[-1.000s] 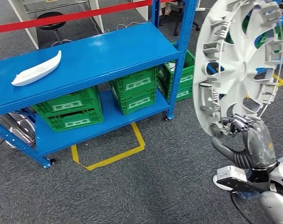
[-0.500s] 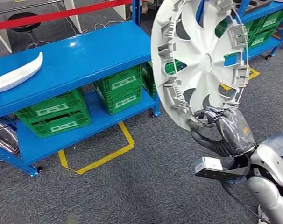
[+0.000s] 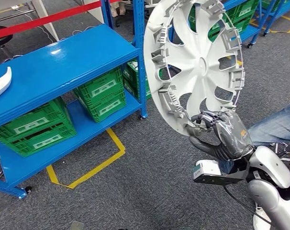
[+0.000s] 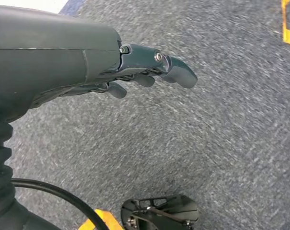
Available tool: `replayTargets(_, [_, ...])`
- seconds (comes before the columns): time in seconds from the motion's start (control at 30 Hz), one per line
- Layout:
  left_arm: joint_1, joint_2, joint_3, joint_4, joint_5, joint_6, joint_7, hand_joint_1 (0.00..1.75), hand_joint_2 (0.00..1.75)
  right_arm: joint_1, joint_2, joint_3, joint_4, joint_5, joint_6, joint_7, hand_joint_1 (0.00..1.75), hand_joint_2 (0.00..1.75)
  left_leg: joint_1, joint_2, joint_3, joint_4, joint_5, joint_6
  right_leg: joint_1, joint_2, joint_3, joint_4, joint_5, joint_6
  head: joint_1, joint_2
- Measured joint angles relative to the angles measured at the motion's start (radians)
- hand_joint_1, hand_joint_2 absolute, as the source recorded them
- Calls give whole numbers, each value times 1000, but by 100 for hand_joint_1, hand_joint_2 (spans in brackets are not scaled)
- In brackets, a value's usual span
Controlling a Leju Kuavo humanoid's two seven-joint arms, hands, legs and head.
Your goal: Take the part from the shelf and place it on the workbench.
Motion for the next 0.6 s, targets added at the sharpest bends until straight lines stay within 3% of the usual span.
replayTargets(0.03, [0,0,0,0,0,0,0,0,175,0,0,1,0,0,0,0,175,175,2,-6,23,-58,41,1,0,10,0,2,0,1,0,0])
replayTargets(0.1, [-1,1,0,0,0,0,1,0,175,-4,0,3,2,1,0,0,175,175,8,-44,72,-180,99,5,1,29,-6,10,-2,6,1,0])
replayTargets(0.17, [-1,1,0,0,0,0,3,0,175,-12,0,7,4,3,1,1,175,175,10,-71,91,-235,106,8,-1,47,-20,16,1,19,1,0])
replayTargets(0.23, [-1,1,0,0,0,0,4,0,175,-17,0,13,4,7,4,3,175,175,9,-59,90,-244,104,15,-6,63,-30,16,6,34,1,0])
replayTargets(0.27, [-2,1,0,0,0,-1,5,0,175,-18,-1,15,4,9,5,4,175,175,9,-50,91,-248,107,21,-7,61,-35,18,4,39,1,0])
replayTargets(0.33, [-6,1,-1,0,-1,-3,6,0,175,-31,-3,21,6,12,11,8,175,175,11,-32,92,-254,113,32,-5,26,-66,77,-32,46,7,0])
replayTargets(0.4, [-6,-1,-1,0,-4,-6,7,0,175,-52,-4,32,11,14,20,17,175,175,7,-12,91,-254,113,36,-4,-16,-125,206,-96,50,12,0])
replayTargets(0.47, [-5,-1,-1,0,-6,-7,8,0,175,-70,-4,43,19,13,32,26,175,175,5,8,91,-254,113,37,-4,-26,-164,294,-122,51,12,0])
replayTargets(0.5, [-6,-1,-1,0,-6,-7,8,0,175,-79,-4,48,23,11,39,30,175,175,4,18,91,-253,113,37,-3,-28,-157,286,-109,50,13,0])
replayTargets(0.53, [-7,-2,-1,0,-6,-6,8,0,175,-89,-4,52,27,9,45,33,175,175,2,26,91,-253,112,37,-3,-33,-130,239,-82,47,12,0])
replayTargets(0.6, [-11,-4,-1,0,-6,-6,8,0,175,-112,-5,59,34,6,52,38,175,175,-2,41,93,-253,110,35,5,-65,-50,98,-29,37,12,0])
